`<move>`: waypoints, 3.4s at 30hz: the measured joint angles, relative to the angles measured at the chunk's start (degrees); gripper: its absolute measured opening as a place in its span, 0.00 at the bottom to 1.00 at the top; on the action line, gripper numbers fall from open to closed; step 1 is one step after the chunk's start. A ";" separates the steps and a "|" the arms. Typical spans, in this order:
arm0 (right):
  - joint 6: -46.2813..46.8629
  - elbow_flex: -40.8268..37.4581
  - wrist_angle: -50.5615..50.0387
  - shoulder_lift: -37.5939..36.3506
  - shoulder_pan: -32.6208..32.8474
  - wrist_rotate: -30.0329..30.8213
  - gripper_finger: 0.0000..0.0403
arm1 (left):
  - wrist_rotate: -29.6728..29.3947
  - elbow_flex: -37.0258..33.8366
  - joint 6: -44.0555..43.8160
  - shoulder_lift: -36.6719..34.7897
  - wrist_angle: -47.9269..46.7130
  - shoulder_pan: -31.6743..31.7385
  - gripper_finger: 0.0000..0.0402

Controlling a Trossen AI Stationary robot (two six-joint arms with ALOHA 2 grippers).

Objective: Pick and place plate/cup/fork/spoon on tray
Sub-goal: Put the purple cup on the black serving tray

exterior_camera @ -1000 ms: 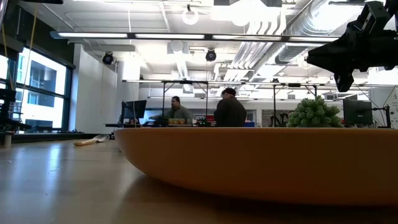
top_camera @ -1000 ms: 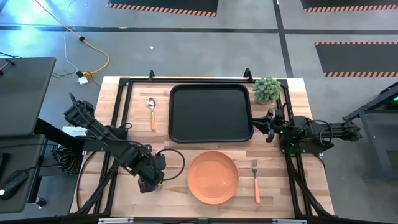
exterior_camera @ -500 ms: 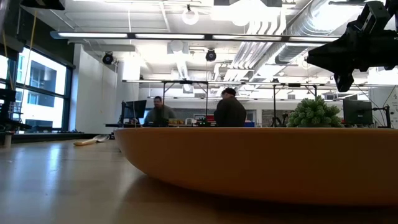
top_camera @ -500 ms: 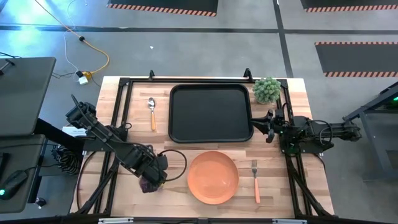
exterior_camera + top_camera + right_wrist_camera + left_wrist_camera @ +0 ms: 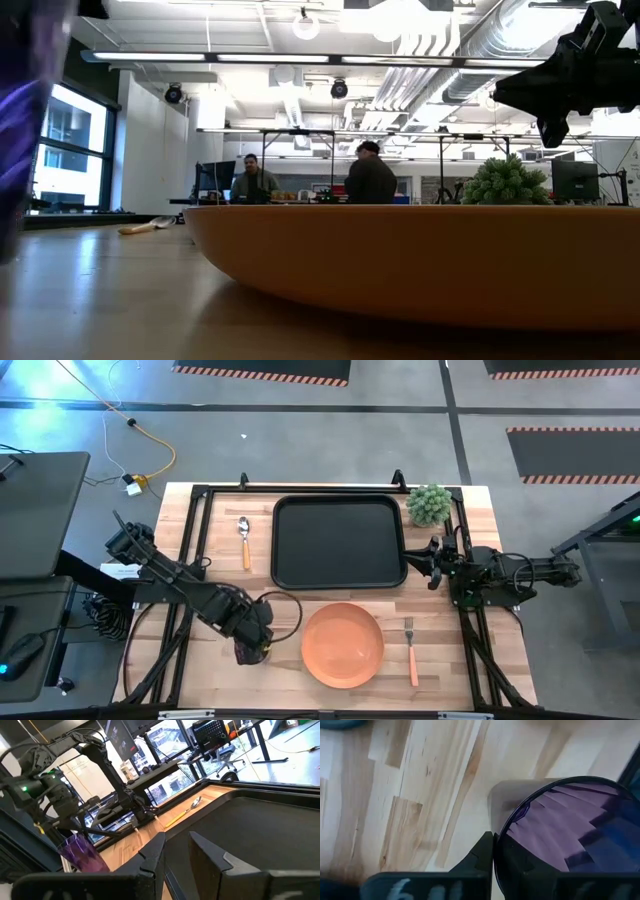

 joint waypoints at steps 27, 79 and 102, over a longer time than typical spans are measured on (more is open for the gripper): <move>8.41 -0.01 0.00 0.00 0.00 -0.83 0.19 | -1.17 10.46 27.07 -0.03 -2.04 41.94 0.01; 12.92 -0.02 0.89 0.00 -0.02 18.05 0.19 | 2.92 26.28 53.56 14.56 -2.19 76.57 0.01; 12.90 -0.02 0.89 0.02 0.00 18.01 0.19 | 2.67 26.28 54.33 20.72 -2.49 74.15 0.01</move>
